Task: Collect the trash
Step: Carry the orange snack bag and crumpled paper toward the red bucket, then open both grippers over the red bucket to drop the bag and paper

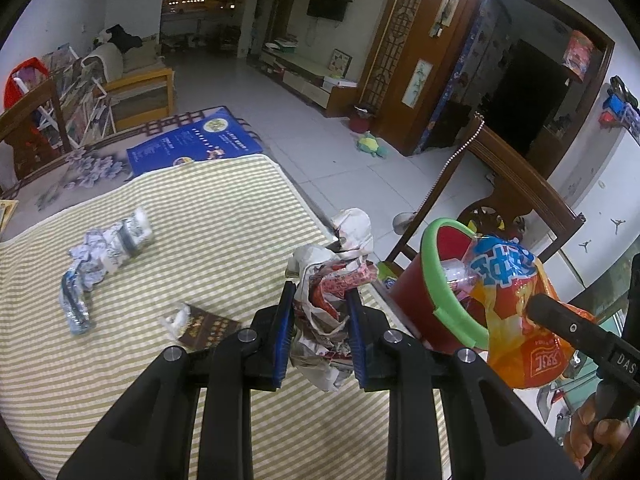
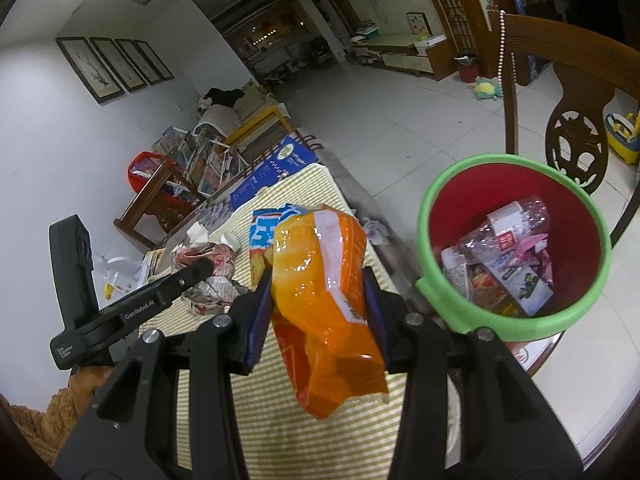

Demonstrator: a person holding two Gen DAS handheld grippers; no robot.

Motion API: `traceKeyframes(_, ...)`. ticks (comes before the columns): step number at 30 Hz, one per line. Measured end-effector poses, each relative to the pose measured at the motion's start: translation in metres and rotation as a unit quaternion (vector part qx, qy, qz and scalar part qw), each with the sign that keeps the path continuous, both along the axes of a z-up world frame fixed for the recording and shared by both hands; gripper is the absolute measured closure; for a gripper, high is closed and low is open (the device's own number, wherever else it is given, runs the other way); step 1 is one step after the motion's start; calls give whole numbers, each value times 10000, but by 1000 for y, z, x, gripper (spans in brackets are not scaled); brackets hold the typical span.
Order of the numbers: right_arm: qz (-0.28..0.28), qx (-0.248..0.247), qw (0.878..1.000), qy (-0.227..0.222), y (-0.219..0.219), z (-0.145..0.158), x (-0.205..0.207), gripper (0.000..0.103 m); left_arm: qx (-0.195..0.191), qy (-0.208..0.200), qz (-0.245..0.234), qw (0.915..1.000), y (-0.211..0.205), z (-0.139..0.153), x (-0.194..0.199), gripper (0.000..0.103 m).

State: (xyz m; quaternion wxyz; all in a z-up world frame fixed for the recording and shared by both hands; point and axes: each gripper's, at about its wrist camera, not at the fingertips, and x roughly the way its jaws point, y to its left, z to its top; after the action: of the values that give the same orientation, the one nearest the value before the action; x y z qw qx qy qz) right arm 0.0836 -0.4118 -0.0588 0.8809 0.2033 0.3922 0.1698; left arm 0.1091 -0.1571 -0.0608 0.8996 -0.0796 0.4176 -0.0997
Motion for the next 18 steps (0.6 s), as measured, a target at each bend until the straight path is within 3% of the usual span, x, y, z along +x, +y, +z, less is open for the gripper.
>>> traceKeyframes(18, -786, -182, 9966, 166, -97, -15, 22, 61, -37, 58, -470, 9989, -88, -4, 31, 81)
